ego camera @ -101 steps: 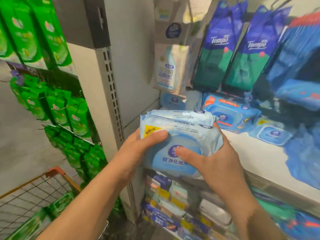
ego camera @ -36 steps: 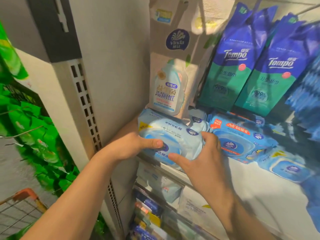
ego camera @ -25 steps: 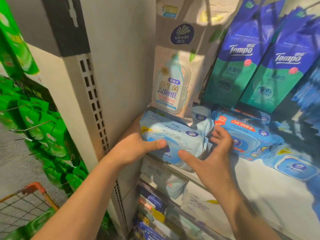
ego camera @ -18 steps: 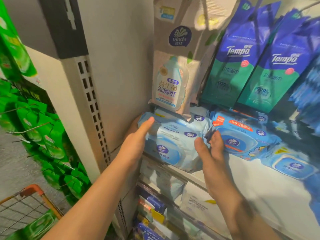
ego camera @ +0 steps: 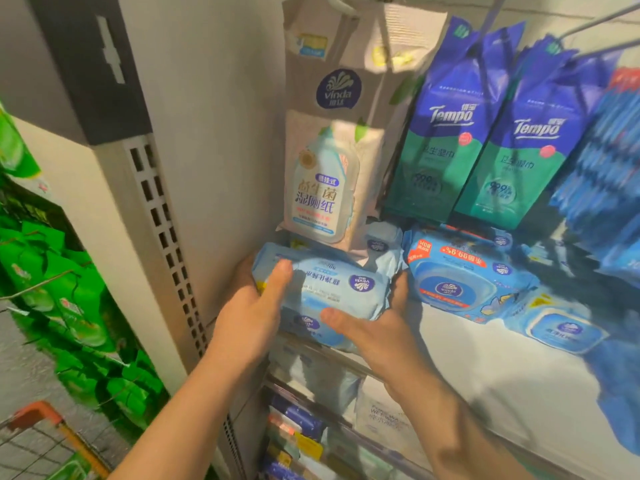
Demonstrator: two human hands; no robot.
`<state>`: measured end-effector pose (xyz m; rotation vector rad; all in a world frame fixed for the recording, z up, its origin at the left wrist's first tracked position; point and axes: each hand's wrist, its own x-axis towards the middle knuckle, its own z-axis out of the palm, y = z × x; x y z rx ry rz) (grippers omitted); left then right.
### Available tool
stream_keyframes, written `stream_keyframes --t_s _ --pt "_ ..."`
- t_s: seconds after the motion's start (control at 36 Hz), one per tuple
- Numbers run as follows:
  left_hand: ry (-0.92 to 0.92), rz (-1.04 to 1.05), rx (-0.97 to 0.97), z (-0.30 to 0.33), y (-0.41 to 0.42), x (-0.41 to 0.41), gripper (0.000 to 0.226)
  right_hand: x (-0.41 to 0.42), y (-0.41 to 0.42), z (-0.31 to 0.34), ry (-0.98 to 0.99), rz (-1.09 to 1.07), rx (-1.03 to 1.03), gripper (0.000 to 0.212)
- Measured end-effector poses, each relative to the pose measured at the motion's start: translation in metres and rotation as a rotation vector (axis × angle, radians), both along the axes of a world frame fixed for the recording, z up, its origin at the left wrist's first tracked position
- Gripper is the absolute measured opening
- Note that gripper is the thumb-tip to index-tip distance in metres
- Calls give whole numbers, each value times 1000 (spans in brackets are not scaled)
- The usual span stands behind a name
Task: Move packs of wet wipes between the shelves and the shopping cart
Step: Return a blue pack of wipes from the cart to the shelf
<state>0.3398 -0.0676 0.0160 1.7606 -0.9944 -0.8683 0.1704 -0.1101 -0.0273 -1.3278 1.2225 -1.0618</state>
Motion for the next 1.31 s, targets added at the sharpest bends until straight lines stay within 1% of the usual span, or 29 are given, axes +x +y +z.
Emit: stream_keyframes --t_s 0.06,0.08,0.11,0.19,0.25,0.31,0.36,0.42,0.47,0.5,0.56,0.61,0.64,0.67,0.69,0.75,0.86,0.89,0.92,1.0,1.03,1.06,1.14,1.17,1.22,1.31 --pt "-74 -13 -145 -6 10 -1 44 -4 3 2 61 31 -13 169" --pt "-96 -50 -203 -11 14 1 34 -5 6 4 97 35 -19 169" --pt "-112 -105 -227 -14 14 2 25 -6 6 4 114 32 -34 168" --pt "-187 -211 -173 -18 5 7 15 -5 5 0 106 -16 -55 157" --pt "-237 -230 -95 -13 -2 10 27 -2 3 -3 103 -83 -74 154" --pt "-271 -179 -78 -6 -5 10 33 1 3 -3 105 -112 -87 153" --pt "-376 -81 -112 -8 0 8 36 3 4 -1 98 -120 -111 148" --pt "-427 -21 -193 -18 9 4 44 6 5 -2 85 -129 -146 145" --pt "-415 -28 -215 -28 15 2 48 11 3 -4 89 -133 -160 142" --pt "-402 -34 -216 -31 16 2 47 14 2 -5 82 -129 -159 139" --pt "-393 -42 -194 -32 15 4 36 20 3 -3 67 -110 -159 135" --pt "-378 -43 -160 -28 12 5 40 23 2 -2 76 -100 -139 131" --pt "-364 -52 -171 -26 12 5 39 23 2 -1 86 -104 -131 128" --pt "-352 -64 -195 -25 13 6 31 22 2 -2 100 -112 -125 123" --pt "-343 -78 -204 -23 15 6 29 21 2 -2 107 -115 -123 122" --pt "-332 -97 -214 -23 17 5 45 18 4 -1 115 -106 -96 125" --pt "-257 -82 -218 -31 19 3 42 12 11 1 168 -75 -62 119" --pt "-249 -80 -219 -33 20 3 42 10 14 3 201 -82 -56 115" --pt "-250 -78 -225 -34 22 3 42 8 19 7 231 -92 -47 106" --pt "-269 -85 -240 -36 29 1 42 -2 34 15 309 -111 -43 60" --pt "-282 -87 -245 -36 33 0 41 -6 41 18 346 -126 -47 52" --pt "-295 -91 -241 -37 37 -2 44 -9 47 20 407 -149 -49 51" --pt "-337 -102 -220 -34 49 -10 84 -21 63 27 547 -190 -39 71" --pt "-346 -105 -227 -32 55 -14 91 -25 69 32 583 -186 -24 74" --pt "-361 -109 -255 -27 66 -25 90 -37 84 43 646 -159 -17 76" --pt "-406 -136 -259 -23 84 -44 90 -61 106 52 664 -138 -50 64"
